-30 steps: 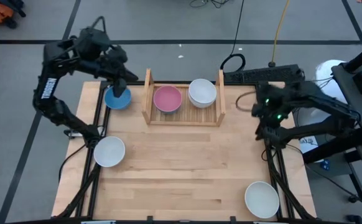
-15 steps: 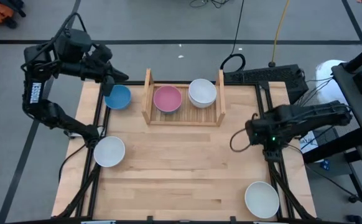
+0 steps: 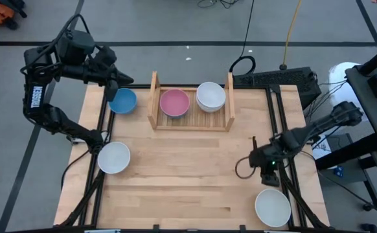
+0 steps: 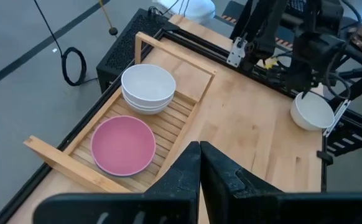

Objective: Place and stack bowls onto a shelf
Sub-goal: Stack the bottom right white bowl on top of the other white bowl on the shelf

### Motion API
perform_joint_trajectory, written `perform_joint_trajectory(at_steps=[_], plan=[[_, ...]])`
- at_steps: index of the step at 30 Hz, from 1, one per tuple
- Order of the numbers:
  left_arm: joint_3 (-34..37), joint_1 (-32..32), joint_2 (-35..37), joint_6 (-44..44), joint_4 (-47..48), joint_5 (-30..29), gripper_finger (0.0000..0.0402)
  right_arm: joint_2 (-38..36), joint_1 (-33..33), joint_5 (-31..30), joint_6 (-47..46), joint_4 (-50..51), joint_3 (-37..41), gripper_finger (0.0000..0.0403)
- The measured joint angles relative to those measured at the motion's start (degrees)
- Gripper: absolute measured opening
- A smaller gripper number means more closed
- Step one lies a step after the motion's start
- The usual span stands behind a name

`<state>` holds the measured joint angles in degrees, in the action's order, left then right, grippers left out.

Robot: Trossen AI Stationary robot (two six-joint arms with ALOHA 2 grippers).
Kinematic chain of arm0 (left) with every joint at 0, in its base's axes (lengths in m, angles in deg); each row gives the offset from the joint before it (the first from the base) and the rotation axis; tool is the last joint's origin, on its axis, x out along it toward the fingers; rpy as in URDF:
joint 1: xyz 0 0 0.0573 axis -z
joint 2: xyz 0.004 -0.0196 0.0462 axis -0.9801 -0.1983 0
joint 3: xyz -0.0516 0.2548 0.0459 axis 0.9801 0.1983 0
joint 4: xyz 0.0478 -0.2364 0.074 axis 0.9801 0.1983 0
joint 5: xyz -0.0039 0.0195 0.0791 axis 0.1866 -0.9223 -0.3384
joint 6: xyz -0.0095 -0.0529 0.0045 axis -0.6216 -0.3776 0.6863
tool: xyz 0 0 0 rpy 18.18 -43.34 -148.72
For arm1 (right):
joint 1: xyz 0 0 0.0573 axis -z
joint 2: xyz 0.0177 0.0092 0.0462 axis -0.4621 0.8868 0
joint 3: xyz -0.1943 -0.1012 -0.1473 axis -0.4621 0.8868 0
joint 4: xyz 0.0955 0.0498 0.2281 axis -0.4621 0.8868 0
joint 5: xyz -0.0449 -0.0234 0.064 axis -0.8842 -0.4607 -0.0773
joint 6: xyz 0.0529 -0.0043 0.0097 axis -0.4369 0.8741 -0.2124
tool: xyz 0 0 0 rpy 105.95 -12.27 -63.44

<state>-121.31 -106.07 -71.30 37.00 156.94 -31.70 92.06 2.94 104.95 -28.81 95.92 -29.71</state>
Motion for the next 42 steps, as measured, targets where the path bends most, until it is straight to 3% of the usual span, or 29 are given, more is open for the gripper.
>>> perform_joint_trajectory(at_steps=[9, 22, 37, 42], plan=[[0.00, 0.00, -0.04, 2.74, -0.01, 0.46, 0.0010, 5.40, -8.10, -0.53, -1.17, -1.88, 4.21, 0.0164], [0.00, 0.02, -0.04, 3.86, 0.00, 0.50, 0.0010, 13.80, -12.71, -0.45, -1.00, -11.67, 4.39, 0.0164], [0.00, 0.00, -0.04, 3.86, -0.02, 0.53, 0.0010, 9.92, -12.75, 1.46, -6.48, -14.52, 4.38, 0.0164], [0.00, 0.02, -0.04, 3.86, 0.00, 0.55, 0.0010, 9.96, -15.64, 2.87, -5.85, -14.51, 4.36, 0.0164]])
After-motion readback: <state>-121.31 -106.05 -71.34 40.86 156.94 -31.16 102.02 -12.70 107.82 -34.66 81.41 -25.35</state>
